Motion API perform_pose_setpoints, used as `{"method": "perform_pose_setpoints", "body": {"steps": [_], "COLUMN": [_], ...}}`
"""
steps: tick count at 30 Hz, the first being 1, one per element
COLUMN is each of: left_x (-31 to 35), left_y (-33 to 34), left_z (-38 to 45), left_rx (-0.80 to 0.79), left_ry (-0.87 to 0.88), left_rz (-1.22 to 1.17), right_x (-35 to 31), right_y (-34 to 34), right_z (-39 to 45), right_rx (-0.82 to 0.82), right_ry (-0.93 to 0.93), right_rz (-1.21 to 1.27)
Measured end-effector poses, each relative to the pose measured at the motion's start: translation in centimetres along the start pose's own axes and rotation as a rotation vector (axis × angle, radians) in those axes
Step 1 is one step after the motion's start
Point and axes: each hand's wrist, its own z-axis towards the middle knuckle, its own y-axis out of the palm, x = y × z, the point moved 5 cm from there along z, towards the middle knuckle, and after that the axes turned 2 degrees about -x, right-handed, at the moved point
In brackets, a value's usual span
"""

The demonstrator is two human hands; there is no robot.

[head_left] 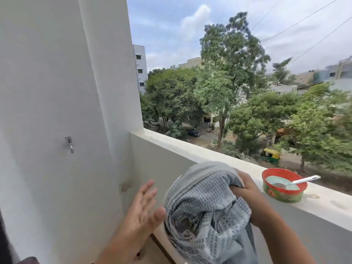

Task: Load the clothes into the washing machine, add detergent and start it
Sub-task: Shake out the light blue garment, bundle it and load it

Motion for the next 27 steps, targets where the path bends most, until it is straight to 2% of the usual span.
{"method": "perform_pose_setpoints", "body": {"steps": [2, 6, 8, 10, 13, 15, 17, 19, 21, 24, 27], "left_x": [2.7, 4.9, 4.0, 2.7, 1.6, 1.6, 1.5, 1.5, 1.7, 2.0, 2.3], "left_y": [-0.2, 2.3, 3.7, 3.5, 2.2, 1.4, 0.4, -0.7, -1.8, -3.2, -3.9], "left_z": [0.1, 1.3, 2.3, 3.2, 3.8, 3.9, 4.2, 4.5, 4.8, 5.4, 5.7], "left_rx": [-0.058, -0.255, -0.372, -0.363, -0.204, -0.123, -0.066, -0.018, 0.044, 0.135, 0.209], "left_ry": [0.088, 0.159, 0.15, 0.147, 0.227, 0.292, 0.328, 0.341, 0.342, 0.329, 0.309], "left_rz": [0.188, 0.66, 0.679, 0.592, 0.552, 0.507, 0.462, 0.363, 0.214, -0.076, -0.305], "right_x": [-2.3, -3.4, -3.1, -2.7, -1.3, 0.8, 3.0, 5.8, 8.9, 11.7, 12.2], "right_y": [0.6, 4.1, 5.9, 6.5, 5.7, 5.3, 5.5, 5.7, 6.2, 7.6, 7.6], "right_z": [0.3, 1.0, 1.3, 1.6, 1.4, 0.5, -0.8, -2.2, -3.6, -5.5, -5.6], "right_rx": [-0.131, -0.346, -0.39, -0.36, -0.3, -0.34, -0.392, -0.425, -0.43, -0.41, -0.232], "right_ry": [-0.061, -0.034, -0.026, -0.029, 0.043, 0.18, 0.234, 0.264, 0.345, 0.44, 0.442], "right_rz": [-0.261, -0.73, -0.84, -0.895, -0.756, -0.422, -0.058, 0.115, 0.127, 0.002, -0.134]}}
